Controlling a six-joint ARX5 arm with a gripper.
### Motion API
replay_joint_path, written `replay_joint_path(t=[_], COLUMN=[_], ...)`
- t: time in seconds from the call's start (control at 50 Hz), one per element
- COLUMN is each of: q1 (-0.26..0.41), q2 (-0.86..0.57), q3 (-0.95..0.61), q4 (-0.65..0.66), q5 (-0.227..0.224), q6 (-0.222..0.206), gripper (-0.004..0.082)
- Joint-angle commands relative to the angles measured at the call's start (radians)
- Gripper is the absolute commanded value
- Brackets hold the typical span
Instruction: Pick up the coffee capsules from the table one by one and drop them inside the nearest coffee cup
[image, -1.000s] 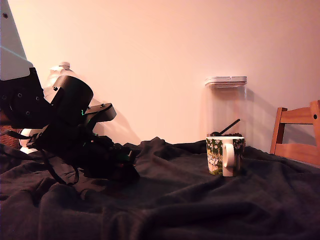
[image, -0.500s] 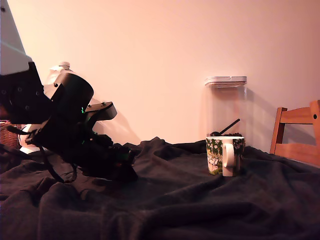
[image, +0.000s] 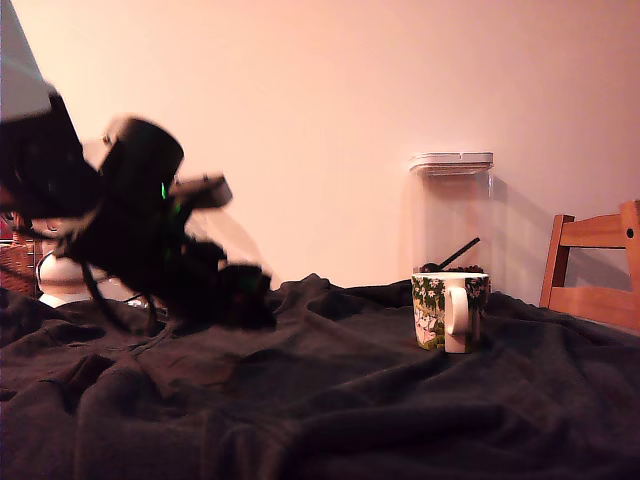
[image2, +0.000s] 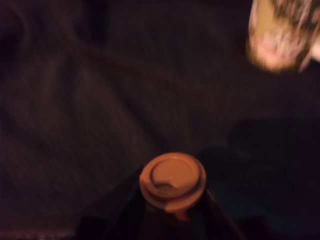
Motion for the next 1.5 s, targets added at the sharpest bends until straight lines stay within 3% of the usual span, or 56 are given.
replay_joint_path(t=[0.0, 0.26, 0.42, 0.64, 0.9, 1.18, 1.48], q1=[-0.003, -0.026, -0.043, -0.053, -0.053, -0.077, -0.116], q2=[-0.027, -0.095, -0.174, -0.277, -0.284, -0.284, -0.280], q3=[-0.010, -0.010, -0.010, -0.010, -0.010, -0.010, -0.010], q4=[0.007, -0.018, -0.084, -0.174, -0.205, -0.084, 0.041], q5=[0.002, 0.034, 0.053, 0.074, 0.092, 0.145, 0.145], q6=[0.005, -0.003, 0.001, -0.003, -0.003, -0.003, -0.014], gripper=[0.0265, 0.0261, 0.0164, 0.0163, 0.0163, 0.0163, 0.0163])
